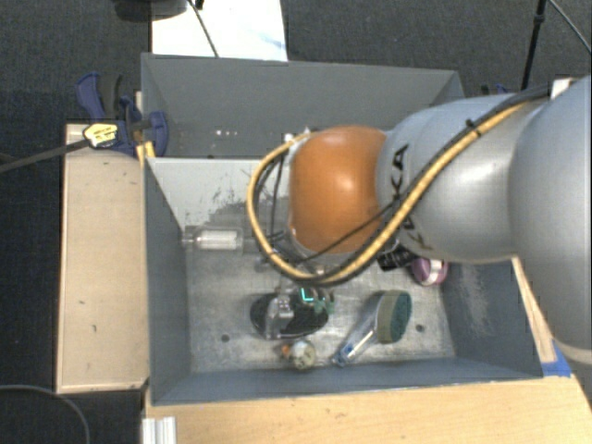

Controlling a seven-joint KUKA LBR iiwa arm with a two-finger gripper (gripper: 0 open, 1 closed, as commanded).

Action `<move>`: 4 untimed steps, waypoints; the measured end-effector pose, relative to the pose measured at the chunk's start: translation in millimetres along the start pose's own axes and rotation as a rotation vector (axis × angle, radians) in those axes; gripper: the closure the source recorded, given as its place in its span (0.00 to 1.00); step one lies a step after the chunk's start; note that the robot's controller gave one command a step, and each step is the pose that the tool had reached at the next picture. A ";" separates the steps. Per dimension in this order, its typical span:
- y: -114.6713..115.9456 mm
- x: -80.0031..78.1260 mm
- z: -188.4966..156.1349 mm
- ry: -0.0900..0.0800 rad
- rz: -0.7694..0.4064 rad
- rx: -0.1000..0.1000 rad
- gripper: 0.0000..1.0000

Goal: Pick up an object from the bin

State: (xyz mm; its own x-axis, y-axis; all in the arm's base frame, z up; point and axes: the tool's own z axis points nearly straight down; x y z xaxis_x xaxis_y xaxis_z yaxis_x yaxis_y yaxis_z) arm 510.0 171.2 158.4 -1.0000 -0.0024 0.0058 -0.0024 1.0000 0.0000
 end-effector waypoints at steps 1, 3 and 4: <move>-54.8 -0.9 86.4 -0.018 0.034 -0.005 0.00; -65.2 5.2 49.1 -0.009 0.351 -0.002 0.00; -38.0 4.2 88.0 -0.012 0.362 -0.004 0.00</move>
Offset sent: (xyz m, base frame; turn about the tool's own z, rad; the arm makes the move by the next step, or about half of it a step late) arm -0.0036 -0.0542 -0.0884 0.0268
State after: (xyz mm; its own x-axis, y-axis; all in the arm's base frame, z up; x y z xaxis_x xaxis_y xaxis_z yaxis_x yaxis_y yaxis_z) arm 505.4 133.3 70.4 -0.9361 0.3517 -0.0057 0.3516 0.9361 0.0045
